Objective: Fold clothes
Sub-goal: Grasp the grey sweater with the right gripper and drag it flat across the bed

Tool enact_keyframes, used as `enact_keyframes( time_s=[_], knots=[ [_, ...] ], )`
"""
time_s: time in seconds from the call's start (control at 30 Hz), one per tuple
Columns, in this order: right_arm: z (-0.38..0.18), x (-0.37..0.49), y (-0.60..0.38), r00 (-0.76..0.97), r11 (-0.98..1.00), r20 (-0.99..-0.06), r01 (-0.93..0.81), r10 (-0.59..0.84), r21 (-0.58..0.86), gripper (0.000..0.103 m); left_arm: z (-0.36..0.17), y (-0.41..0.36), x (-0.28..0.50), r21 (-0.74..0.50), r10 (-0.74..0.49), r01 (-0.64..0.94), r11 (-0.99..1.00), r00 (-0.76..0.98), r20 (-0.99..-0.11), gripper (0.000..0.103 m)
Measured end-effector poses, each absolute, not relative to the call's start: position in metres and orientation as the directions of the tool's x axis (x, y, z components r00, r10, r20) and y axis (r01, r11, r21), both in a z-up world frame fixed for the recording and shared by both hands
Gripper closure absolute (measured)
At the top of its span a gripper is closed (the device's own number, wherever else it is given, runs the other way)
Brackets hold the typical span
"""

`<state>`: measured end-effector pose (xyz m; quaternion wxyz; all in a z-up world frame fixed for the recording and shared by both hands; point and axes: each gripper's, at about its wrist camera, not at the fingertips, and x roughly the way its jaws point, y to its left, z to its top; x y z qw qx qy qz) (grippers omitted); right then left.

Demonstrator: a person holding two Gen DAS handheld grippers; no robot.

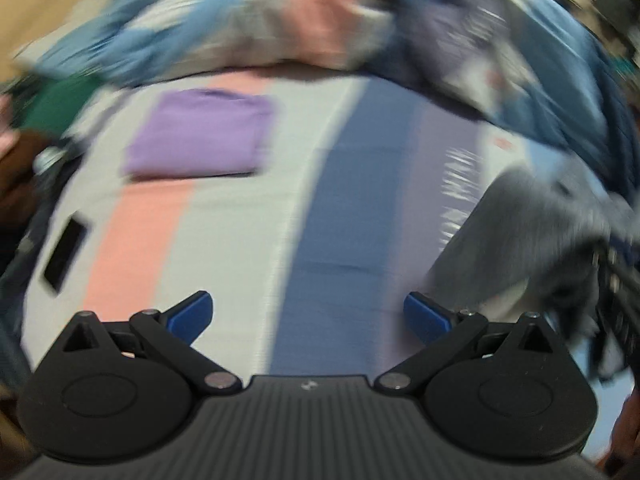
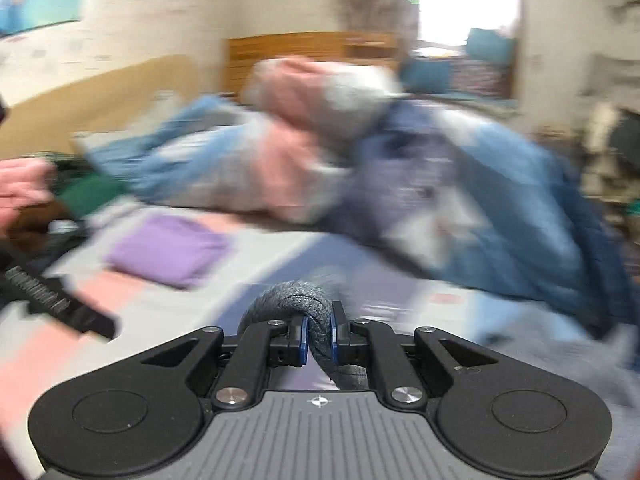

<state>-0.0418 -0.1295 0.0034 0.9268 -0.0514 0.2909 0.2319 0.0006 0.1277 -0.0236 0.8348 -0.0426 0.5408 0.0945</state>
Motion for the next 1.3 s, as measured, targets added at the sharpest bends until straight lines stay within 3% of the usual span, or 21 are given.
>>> enact_keyframes(
  time_s=[0.17,0.33,0.37,0.43,0.5,0.57,0.63,0.7,0.77,0.87,0.93,1.0,1.17,1.2,1.3],
  knots=[
    [-0.015,-0.049,-0.005,0.539,0.743,-0.57,-0.637,0.62,0.207,0.092,-0.03,0.256,-0.035,0.096,0.248,-0.397,0.913,0.35,-0.903,0.0],
    [-0.038,-0.076,0.106,0.374,0.603,-0.56,-0.738,0.739,0.304,0.091,-0.044,0.369,-0.076,0.182,0.365,-0.53,0.828,0.263,-0.893,0.0],
    [-0.046,-0.078,0.121,0.351,0.595,-0.574,-0.738,0.74,0.317,0.091,-0.048,0.385,-0.081,0.197,0.379,-0.546,0.814,0.243,-0.893,0.0],
    [-0.069,-0.081,0.146,0.318,0.616,-0.631,-0.715,0.708,0.331,0.079,-0.056,0.41,-0.087,0.226,0.404,-0.569,0.791,0.208,-0.891,0.0],
    [-0.092,-0.079,0.15,0.314,0.679,-0.712,-0.668,0.628,0.305,0.08,-0.064,0.419,-0.088,0.243,0.415,-0.573,0.783,0.19,-0.89,0.0],
    [-0.106,-0.077,0.126,0.343,0.739,-0.738,-0.603,0.581,0.301,0.07,-0.073,0.415,-0.085,0.237,0.4,-0.549,0.801,0.198,-0.895,0.0],
    [-0.111,-0.074,0.085,0.412,0.803,-0.742,-0.526,0.529,0.281,0.042,-0.084,0.404,-0.079,0.227,0.378,-0.518,0.825,0.206,-0.903,0.0],
    [-0.113,-0.069,0.033,0.514,0.888,-0.752,-0.409,0.414,0.21,0.034,-0.096,0.383,-0.071,0.211,0.344,-0.477,0.853,0.211,-0.915,0.0],
    [-0.115,-0.056,-0.032,0.594,0.966,-0.767,-0.221,0.242,0.134,0.034,-0.109,0.358,-0.062,0.189,0.305,-0.435,0.88,0.213,-0.928,0.0],
    [-0.128,-0.02,-0.131,0.565,0.981,-0.825,0.14,0.032,0.134,0.034,-0.125,0.312,-0.05,0.152,0.248,-0.384,0.911,0.214,-0.945,0.0],
    [-0.151,0.006,-0.194,0.483,0.911,-0.875,0.349,0.026,0.22,0.035,-0.134,0.288,-0.044,0.137,0.222,-0.362,0.922,0.205,-0.953,0.0],
    [-0.176,0.027,-0.237,0.451,0.826,-0.886,0.455,0.108,0.332,0.041,-0.137,0.27,-0.041,0.132,0.209,-0.341,0.931,0.201,-0.957,0.0],
    [-0.204,0.067,-0.271,0.447,0.646,-0.889,0.652,0.095,0.397,0.037,-0.136,0.256,-0.036,0.168,0.239,-0.304,0.938,0.213,-0.947,0.0],
    [-0.202,0.074,-0.27,0.435,0.659,-0.897,0.654,0.074,0.371,0.04,-0.136,0.257,-0.036,0.174,0.246,-0.309,0.935,0.214,-0.945,0.0],
    [-0.184,0.088,-0.254,0.449,0.766,-0.893,0.567,0.023,0.305,0.082,-0.137,0.265,-0.037,0.172,0.251,-0.334,0.927,0.208,-0.945,0.0]
  ],
)
